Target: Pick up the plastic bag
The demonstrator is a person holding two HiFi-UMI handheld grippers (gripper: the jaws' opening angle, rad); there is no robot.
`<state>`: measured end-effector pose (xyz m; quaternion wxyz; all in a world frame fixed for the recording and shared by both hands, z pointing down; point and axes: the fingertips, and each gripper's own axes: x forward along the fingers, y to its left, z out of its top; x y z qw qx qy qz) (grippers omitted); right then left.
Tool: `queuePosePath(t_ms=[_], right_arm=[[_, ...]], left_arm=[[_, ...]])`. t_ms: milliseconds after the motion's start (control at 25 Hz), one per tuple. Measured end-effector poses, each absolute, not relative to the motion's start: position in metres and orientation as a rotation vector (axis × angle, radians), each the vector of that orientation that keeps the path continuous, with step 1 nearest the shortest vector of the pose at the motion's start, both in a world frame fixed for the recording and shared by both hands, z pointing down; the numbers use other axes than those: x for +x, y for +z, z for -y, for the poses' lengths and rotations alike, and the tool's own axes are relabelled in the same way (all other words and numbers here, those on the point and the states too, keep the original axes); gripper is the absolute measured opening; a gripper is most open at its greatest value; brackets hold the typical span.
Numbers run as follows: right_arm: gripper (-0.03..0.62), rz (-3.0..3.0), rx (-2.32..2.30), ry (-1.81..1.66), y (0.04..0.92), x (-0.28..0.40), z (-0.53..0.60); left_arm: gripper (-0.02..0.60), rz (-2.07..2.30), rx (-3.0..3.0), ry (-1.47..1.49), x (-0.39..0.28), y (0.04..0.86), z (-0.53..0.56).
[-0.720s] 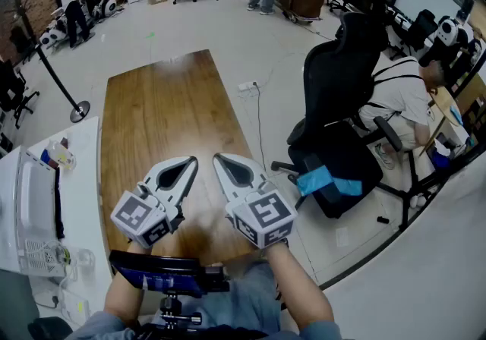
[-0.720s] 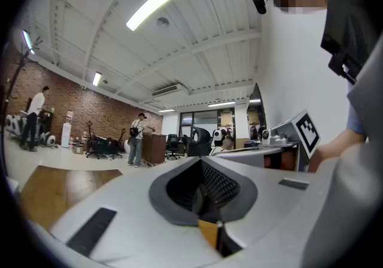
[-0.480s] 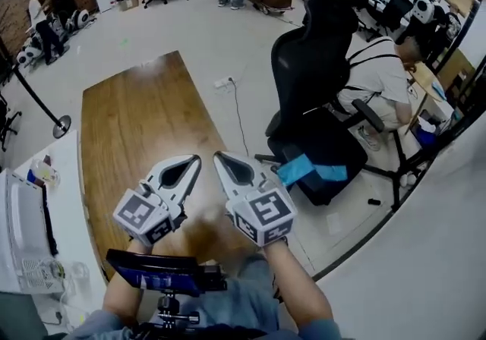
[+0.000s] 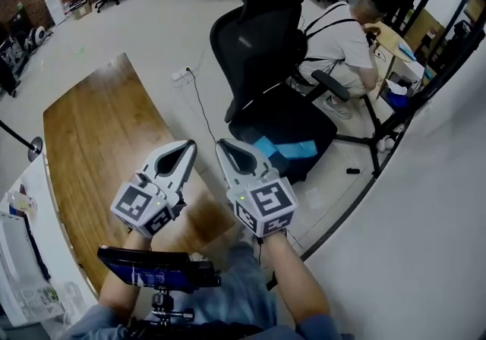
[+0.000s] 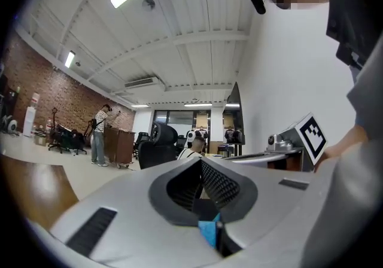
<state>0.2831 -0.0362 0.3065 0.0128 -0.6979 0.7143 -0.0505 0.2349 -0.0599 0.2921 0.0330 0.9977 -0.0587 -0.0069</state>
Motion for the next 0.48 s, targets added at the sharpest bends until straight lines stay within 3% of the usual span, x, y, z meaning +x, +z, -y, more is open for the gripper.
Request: queuePosePath(t_ms=[480], right_arm=[[0.028, -2.123, -2.267, -0.202, 0.329, 0.344, 0.021]], left_arm=[[0.006, 0.134, 3.072, -0.015, 0.295, 0.314, 0.051]])
